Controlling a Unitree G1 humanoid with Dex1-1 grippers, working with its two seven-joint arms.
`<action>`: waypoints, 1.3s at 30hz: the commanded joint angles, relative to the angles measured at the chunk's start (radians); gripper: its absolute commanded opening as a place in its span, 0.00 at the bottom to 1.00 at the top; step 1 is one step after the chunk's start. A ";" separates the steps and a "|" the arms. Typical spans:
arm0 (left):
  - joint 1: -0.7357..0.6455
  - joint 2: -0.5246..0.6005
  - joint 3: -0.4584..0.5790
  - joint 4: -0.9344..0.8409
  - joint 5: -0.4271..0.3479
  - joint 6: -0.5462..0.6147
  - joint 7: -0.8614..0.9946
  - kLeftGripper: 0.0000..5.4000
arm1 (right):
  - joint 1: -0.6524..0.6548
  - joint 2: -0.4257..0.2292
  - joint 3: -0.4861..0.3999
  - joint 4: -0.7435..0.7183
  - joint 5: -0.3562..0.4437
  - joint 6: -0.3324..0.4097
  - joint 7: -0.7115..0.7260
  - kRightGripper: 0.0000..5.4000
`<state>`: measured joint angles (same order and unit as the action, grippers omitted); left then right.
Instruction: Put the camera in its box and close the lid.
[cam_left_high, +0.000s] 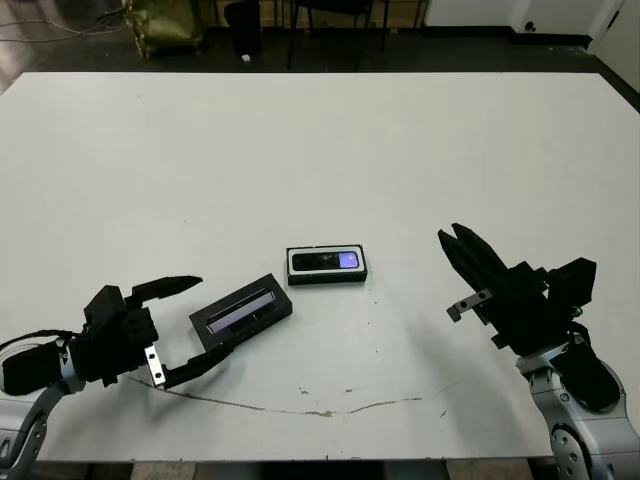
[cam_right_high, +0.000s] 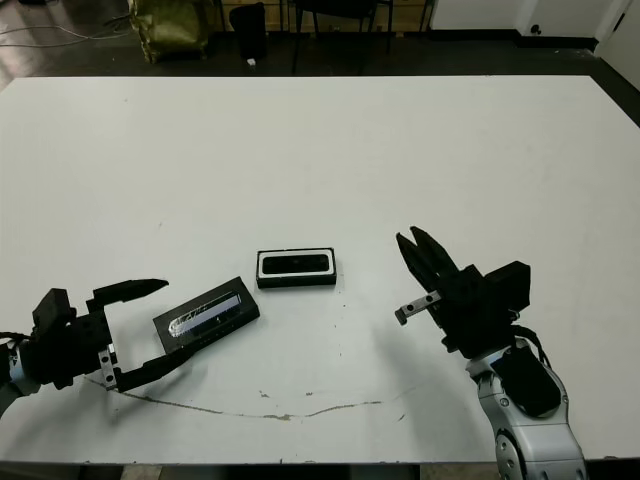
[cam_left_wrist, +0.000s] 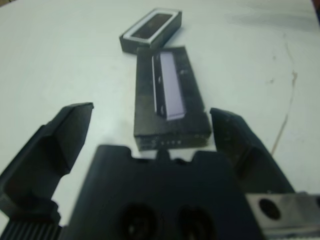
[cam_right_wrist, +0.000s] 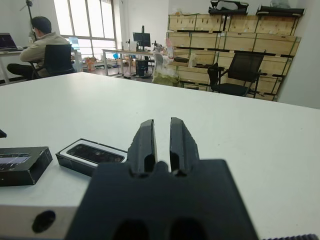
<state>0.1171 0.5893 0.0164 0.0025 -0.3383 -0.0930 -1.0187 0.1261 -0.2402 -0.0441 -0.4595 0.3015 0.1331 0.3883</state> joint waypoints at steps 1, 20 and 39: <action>0.003 0.000 -0.015 0.016 0.062 -0.040 0.028 1.00 | 0.011 -0.010 0.000 0.014 0.005 0.007 0.008 0.00; 0.010 0.050 -0.033 -0.010 0.107 -0.104 -0.006 1.00 | 0.006 -0.009 0.000 0.035 -0.008 -0.020 0.011 0.00; 0.005 0.123 -0.069 -0.136 0.172 0.043 0.023 0.91 | 0.009 -0.013 -0.001 0.019 -0.010 -0.016 0.015 0.00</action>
<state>0.1153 0.6953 -0.0396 -0.1392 -0.1831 -0.0688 -0.9966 0.1256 -0.2401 -0.0441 -0.4546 0.2964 0.1162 0.4008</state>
